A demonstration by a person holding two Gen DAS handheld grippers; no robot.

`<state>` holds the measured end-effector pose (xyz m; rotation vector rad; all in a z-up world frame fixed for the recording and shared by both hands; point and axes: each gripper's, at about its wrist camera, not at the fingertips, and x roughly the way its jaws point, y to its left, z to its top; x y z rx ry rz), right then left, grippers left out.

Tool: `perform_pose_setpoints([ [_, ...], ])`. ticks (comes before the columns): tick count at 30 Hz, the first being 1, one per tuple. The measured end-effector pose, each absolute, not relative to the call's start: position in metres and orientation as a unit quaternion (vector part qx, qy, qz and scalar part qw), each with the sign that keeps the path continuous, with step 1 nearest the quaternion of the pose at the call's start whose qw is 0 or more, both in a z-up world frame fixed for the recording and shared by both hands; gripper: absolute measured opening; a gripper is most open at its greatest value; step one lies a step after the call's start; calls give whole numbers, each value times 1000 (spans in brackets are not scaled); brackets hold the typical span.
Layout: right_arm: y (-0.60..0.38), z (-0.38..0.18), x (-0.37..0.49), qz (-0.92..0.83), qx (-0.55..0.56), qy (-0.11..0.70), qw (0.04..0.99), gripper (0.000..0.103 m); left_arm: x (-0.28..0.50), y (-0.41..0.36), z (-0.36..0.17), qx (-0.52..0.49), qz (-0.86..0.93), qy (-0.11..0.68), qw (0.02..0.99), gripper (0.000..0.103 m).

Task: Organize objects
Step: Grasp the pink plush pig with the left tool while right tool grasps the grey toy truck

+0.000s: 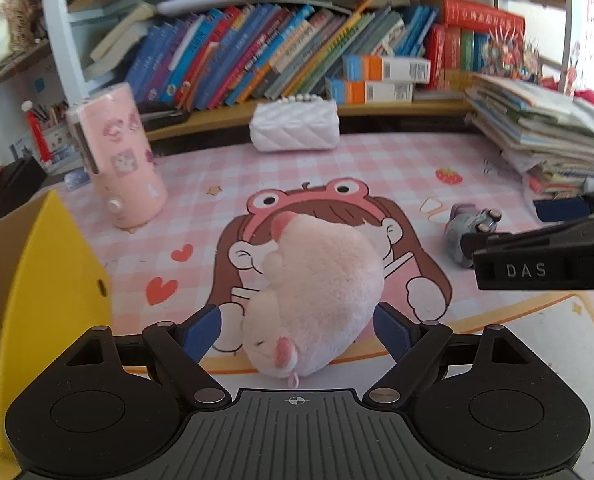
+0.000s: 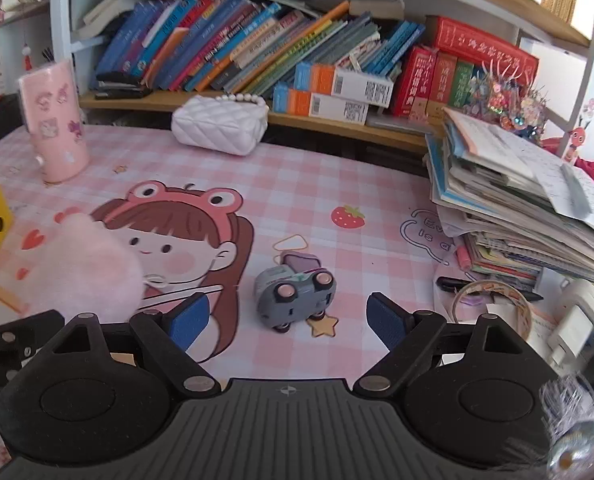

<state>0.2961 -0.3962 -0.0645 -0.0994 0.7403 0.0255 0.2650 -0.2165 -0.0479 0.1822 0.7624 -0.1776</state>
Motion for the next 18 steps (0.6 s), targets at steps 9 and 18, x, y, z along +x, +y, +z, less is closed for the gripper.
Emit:
perform_pose_setpoints([
  [9, -403, -92, 336, 36, -68, 385, 920, 84, 294, -231, -68, 101, -91, 391, 910, 86],
  [18, -403, -102, 347, 49, -58, 403, 912, 61, 305, -234, -77, 92, -90, 398, 908, 73],
])
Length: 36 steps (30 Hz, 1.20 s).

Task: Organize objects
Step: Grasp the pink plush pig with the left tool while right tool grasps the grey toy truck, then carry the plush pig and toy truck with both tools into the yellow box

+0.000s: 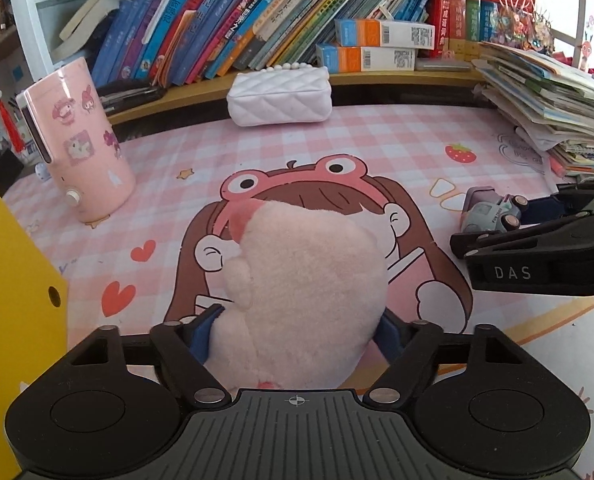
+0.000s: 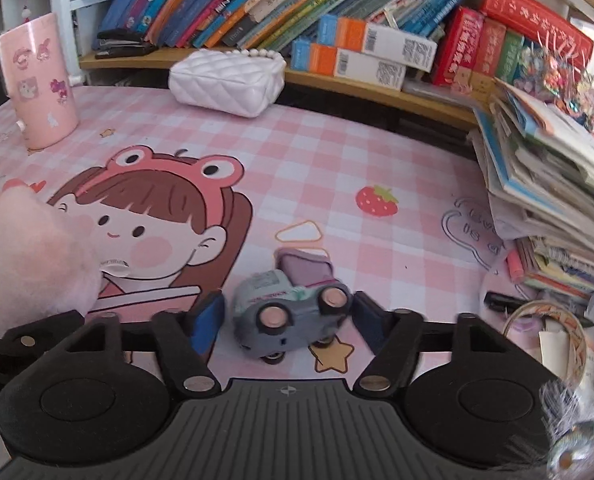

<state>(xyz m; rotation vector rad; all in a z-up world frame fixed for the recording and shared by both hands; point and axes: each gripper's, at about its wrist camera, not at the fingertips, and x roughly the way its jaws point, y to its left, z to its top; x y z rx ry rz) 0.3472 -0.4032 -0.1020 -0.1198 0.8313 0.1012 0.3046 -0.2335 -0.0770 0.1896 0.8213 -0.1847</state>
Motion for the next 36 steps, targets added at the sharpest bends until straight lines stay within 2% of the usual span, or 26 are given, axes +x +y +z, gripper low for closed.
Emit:
perform_pose_setpoints([
  [4, -405, -99, 344, 51, -46, 403, 913, 60, 298, -228, -69, 83, -92, 394, 911, 67],
  [15, -394, -59, 298, 54, -5, 371, 927, 60, 239, -196, -24, 24, -106, 360, 927, 67],
  [36, -302, -34, 169, 69, -16, 365, 928, 60, 128, -108, -9, -6, -109, 351, 930, 67],
])
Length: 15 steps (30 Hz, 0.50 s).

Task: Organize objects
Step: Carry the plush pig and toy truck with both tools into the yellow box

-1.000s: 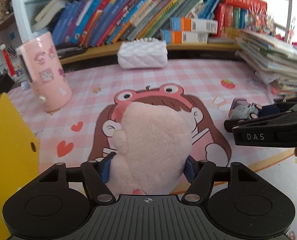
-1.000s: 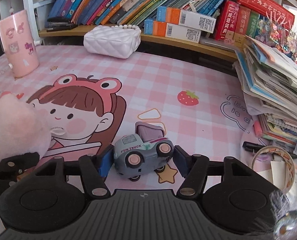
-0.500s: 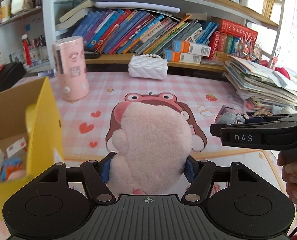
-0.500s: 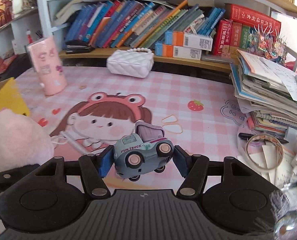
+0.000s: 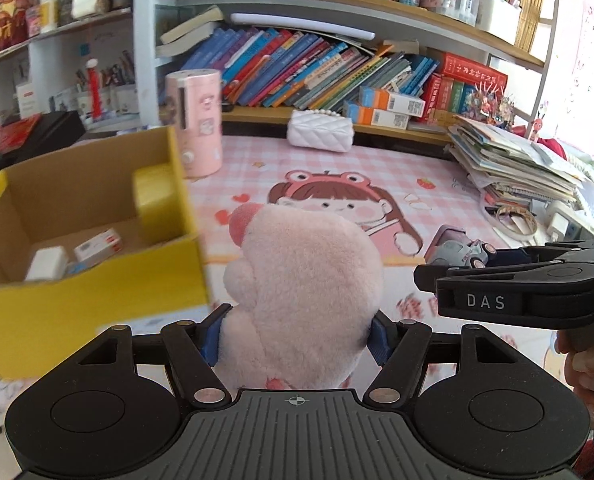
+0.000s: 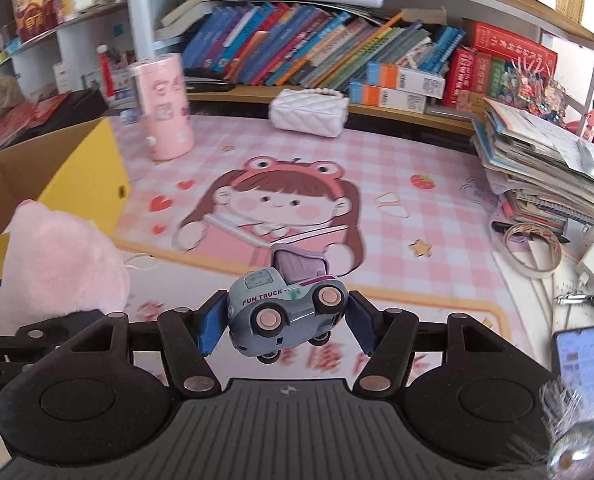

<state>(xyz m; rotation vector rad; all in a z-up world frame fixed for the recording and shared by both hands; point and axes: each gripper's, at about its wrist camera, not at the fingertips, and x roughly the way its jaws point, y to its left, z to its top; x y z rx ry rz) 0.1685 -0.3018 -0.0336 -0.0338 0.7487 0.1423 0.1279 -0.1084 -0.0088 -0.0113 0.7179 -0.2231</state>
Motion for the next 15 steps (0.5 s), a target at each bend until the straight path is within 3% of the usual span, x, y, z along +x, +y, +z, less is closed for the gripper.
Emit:
perform_pose_setpoints([
  [15, -207, -33, 92, 105, -25, 372, 922, 60, 56, -16, -9, -19, -81, 364, 928, 67],
])
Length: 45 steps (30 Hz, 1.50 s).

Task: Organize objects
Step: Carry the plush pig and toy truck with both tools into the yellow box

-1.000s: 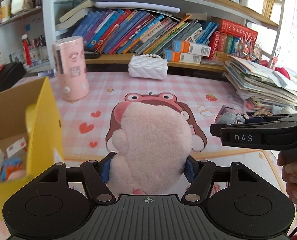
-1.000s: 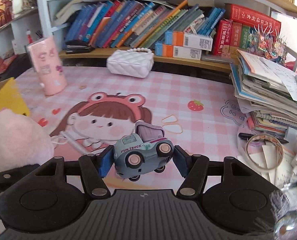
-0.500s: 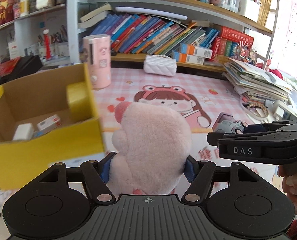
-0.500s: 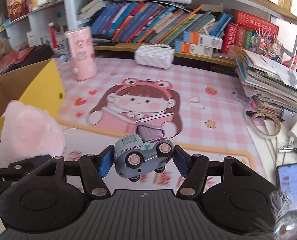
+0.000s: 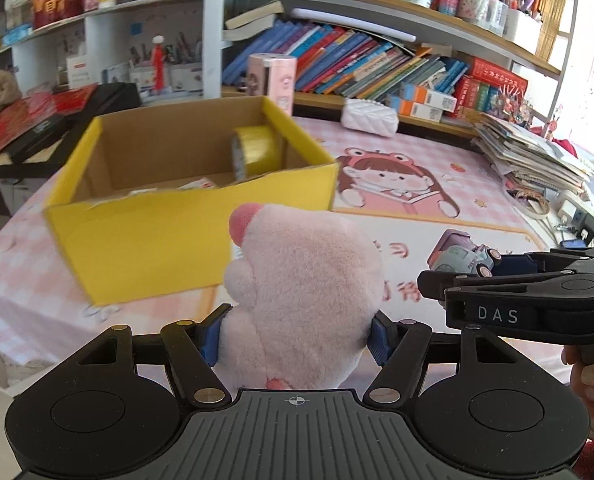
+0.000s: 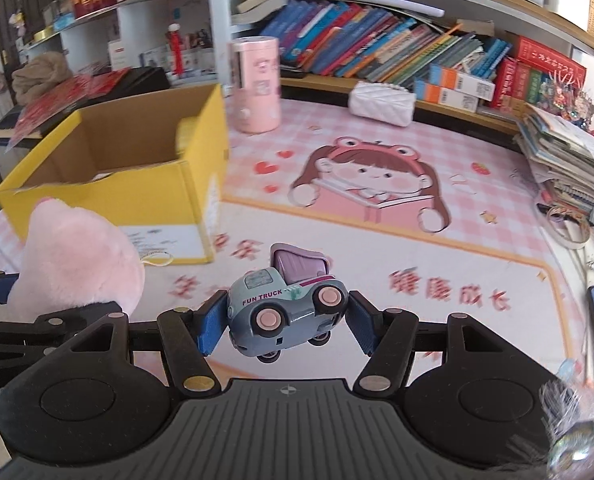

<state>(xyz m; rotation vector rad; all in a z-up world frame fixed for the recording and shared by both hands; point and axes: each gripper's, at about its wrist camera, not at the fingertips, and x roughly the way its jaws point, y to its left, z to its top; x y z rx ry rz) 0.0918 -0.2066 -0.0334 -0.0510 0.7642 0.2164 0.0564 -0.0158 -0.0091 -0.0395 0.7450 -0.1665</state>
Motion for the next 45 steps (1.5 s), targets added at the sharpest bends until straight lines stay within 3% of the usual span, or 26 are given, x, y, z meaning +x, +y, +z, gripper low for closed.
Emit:
perform_pose_setpoints([
  [19, -126, -33, 37, 147, -25, 362, 920, 61, 2, 57, -1, -25, -40, 345, 938, 67],
  [45, -111, -10, 54, 155, -55, 333, 929, 60, 23, 68, 21, -31, -32, 305, 951, 67],
])
